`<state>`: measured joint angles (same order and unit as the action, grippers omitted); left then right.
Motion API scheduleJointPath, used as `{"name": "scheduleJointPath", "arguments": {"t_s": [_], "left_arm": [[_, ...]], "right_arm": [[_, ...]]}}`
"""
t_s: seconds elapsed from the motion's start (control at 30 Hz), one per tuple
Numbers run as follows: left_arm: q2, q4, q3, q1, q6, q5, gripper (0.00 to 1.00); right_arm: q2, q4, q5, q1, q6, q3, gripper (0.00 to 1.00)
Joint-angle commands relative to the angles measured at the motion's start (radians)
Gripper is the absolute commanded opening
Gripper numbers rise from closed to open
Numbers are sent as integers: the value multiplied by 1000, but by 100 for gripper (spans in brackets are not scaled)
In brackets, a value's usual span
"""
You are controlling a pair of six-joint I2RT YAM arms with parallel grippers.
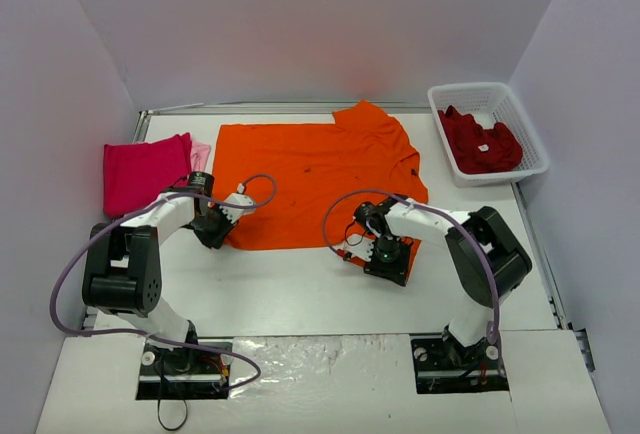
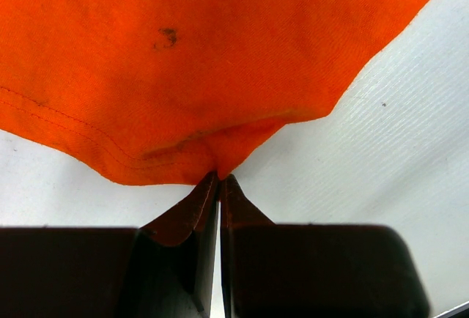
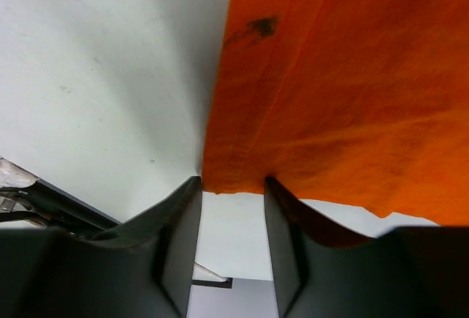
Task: Fold and stack the t-shirts
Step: Grap the side of the flattened tshirt closest away from the robot with both arms
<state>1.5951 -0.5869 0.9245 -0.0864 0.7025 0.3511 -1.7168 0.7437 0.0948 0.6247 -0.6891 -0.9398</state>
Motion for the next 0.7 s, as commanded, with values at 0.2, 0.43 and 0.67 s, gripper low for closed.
{"name": "scheduleJointPath", "arguments": {"t_s": [0.2,0.43,0.67], "left_arm": [[-21,-14,2,2,3,14,3],[-50,-22,-3,1,-5,15,2],[-154,-51,-10,1,-9,23,2]], "right_arm": [[-60,-10,-41,4,31,-5,17],[-35,-9,-58,4,51,-16,4],[60,57,-52,1,53,-77,0]]}}
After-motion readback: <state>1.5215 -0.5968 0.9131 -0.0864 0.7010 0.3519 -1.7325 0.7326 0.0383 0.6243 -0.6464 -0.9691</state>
